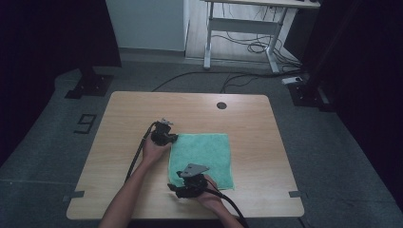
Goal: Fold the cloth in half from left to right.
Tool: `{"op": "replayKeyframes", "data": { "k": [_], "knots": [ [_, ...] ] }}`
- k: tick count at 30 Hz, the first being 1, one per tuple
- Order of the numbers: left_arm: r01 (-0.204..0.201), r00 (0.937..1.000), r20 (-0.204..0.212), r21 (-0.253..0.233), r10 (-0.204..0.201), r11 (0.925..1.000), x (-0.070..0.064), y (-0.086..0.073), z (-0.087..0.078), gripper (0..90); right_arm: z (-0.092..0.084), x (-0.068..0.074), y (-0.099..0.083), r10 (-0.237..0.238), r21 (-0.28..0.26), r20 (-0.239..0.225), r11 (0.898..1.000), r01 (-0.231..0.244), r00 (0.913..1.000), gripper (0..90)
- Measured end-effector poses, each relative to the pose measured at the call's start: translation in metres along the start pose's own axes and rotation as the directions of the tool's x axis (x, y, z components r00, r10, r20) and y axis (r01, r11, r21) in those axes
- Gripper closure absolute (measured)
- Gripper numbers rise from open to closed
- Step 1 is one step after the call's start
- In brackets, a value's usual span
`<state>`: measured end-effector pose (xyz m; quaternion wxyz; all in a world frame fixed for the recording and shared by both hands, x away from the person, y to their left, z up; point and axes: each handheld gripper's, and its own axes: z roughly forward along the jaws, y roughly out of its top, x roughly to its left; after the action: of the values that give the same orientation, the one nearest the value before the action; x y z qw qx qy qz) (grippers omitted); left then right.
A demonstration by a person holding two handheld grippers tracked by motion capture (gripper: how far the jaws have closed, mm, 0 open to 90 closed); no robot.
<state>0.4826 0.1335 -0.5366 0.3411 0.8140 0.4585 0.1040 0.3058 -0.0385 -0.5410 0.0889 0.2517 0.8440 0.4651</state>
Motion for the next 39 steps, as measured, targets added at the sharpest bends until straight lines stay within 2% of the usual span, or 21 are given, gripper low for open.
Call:
{"op": "replayKeyframes", "data": {
  "k": [3,4,5,6,7,8,9,12,16,23,31,39],
  "knots": [
    [0.0,1.0,-0.004,0.0,0.0,1.0,-0.001,0.0,0.0,85.5,0.005,0.002,-0.001,-0.014,0.018,0.019,1.0,0.014,0.9997,47.7],
    [-0.006,1.0,-0.007,0.001,0.006,1.0,-0.001,0.0,0.0,85.5,0.008,0.003,-0.002,-0.013,0.036,0.029,0.999,0.012,0.9995,56.5],
    [-0.006,1.0,-0.007,0.001,0.006,1.0,-0.001,0.0,0.0,85.5,0.008,0.003,-0.002,-0.013,0.036,0.029,0.999,0.012,0.9995,56.5],
    [-0.008,0.9999,-0.01,0.002,0.008,1.0,-0.002,0.0,0.0,85.5,0.009,0.002,-0.003,-0.006,0.042,0.006,0.999,0.005,1.0,66.9],
    [-0.008,0.9999,-0.01,0.002,0.008,1.0,-0.002,0.0,0.0,85.6,0.009,0.002,-0.003,-0.006,0.042,0.006,0.999,0.005,1.0,66.9],
    [-0.005,0.9999,-0.011,0.002,0.005,1.0,-0.002,0.0,0.0,85.6,0.011,0.003,-0.003,-0.005,0.058,-0.031,0.998,0.007,0.9995,74.7],
    [-0.005,0.9999,-0.011,0.002,0.005,1.0,-0.002,0.0,0.0,85.6,0.012,0.003,-0.003,-0.002,0.073,-0.04,0.997,0.005,0.9992,77.6],
    [-0.003,0.9999,-0.012,0.002,0.003,1.0,-0.002,0.0,0.0,85.6,0.014,0.001,-0.004,0.022,0.09,-0.044,0.996,-0.018,0.9988,85.8],
    [-0.001,0.9999,-0.012,0.003,0.001,1.0,-0.002,0.001,0.0,85.6,0.014,-0.001,-0.003,0.036,0.097,-0.046,0.995,-0.031,0.9983,87.3],
    [-0.001,0.9999,-0.014,0.003,0.001,1.0,-0.002,0.001,0.0,85.6,0.014,0.0,-0.003,0.027,0.096,-0.037,0.995,-0.024,0.9989,87.9],
    [-0.006,0.9998,-0.018,0.006,0.006,1.0,-0.002,0.001,-0.002,85.6,0.006,0.0,0.0,0.03,0.061,-0.052,0.998,-0.027,0.9982,88.1],
    [-0.002,1.0,0.001,-0.044,0.002,0.999,-0.004,0.007,-0.023,85.7,-0.003,0.002,-0.001,0.023,0.021,-0.056,1.0,-0.022,0.9981,88.1]
  ]
}}
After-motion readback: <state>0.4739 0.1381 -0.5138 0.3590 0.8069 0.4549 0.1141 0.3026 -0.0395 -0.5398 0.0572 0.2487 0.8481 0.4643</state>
